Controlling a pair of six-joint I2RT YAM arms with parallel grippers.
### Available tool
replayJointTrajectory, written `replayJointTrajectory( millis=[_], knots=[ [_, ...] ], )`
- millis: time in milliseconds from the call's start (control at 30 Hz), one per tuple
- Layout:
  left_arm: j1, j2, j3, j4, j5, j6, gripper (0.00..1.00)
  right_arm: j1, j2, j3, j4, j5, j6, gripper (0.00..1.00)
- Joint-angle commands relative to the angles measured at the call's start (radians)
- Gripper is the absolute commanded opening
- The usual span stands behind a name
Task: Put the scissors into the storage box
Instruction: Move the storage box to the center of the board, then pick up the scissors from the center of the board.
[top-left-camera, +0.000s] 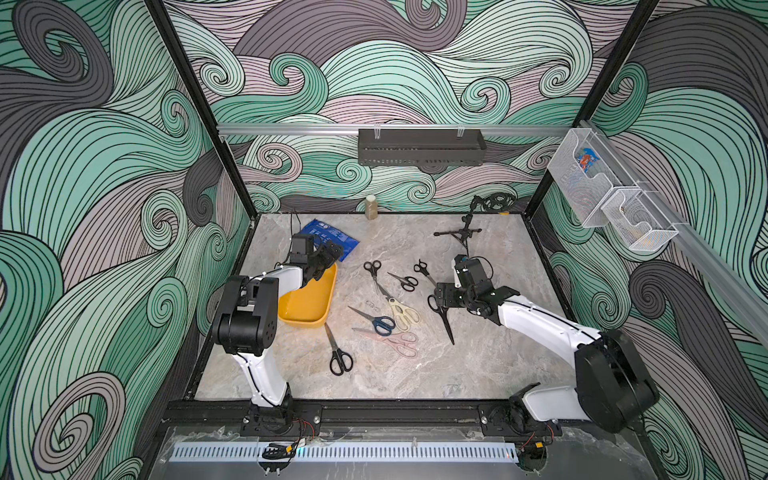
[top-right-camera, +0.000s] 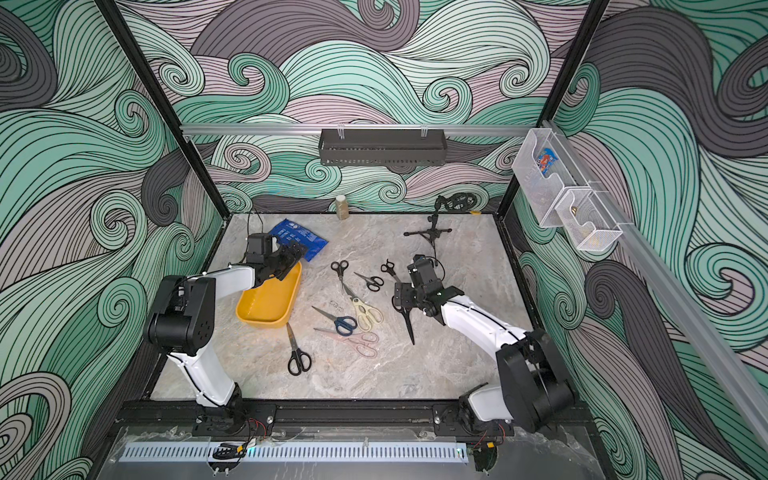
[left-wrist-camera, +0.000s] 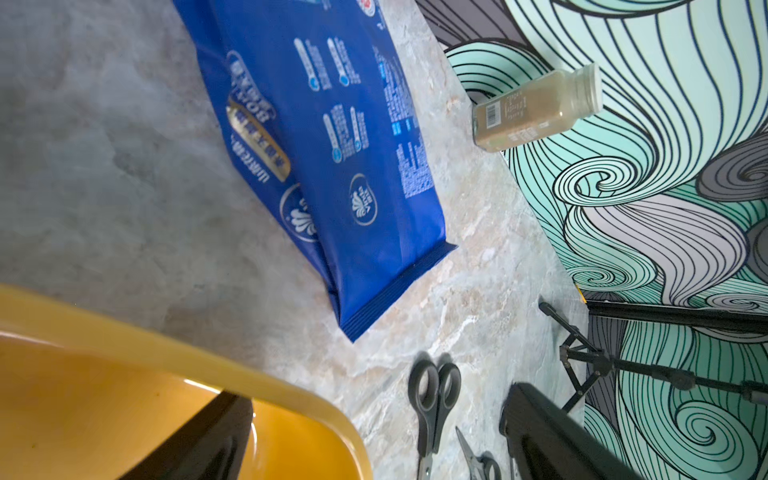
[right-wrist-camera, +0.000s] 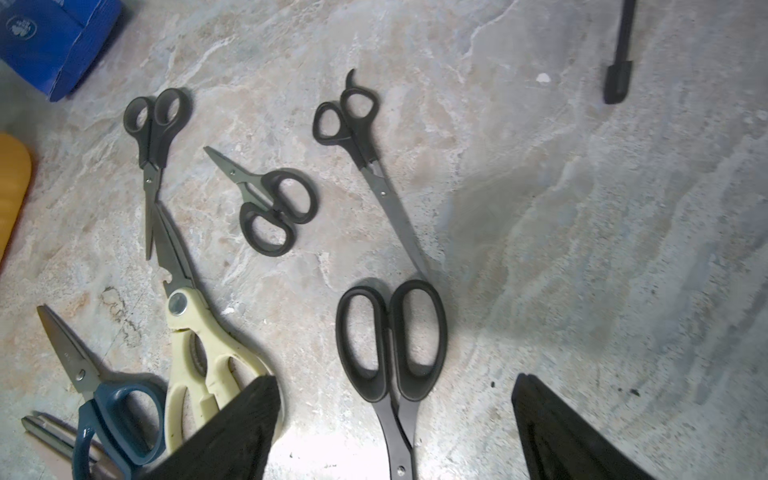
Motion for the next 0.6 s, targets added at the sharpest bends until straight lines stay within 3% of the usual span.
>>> replayJointTrajectory(
  millis=[0,300,567],
  knots=[
    [-0.001,-0.007,0.069,-0.018,0.009,0.008,0.99,0.050,0.035,0.055,-0.002,-0.016,-0.019,0.91],
    [0.030,-0.155,0.113,-0.253,-0.016,0.196,0.98,0.229,0.094,0.121,-0.014,-0.071,-0.031,0.85],
    [0.137,-0.329,-0.068,-0.264,-0.018,0.208,0.99,0.450,0.151,0.187,-0.098,-0.051,-0.077,0.80]
  ],
)
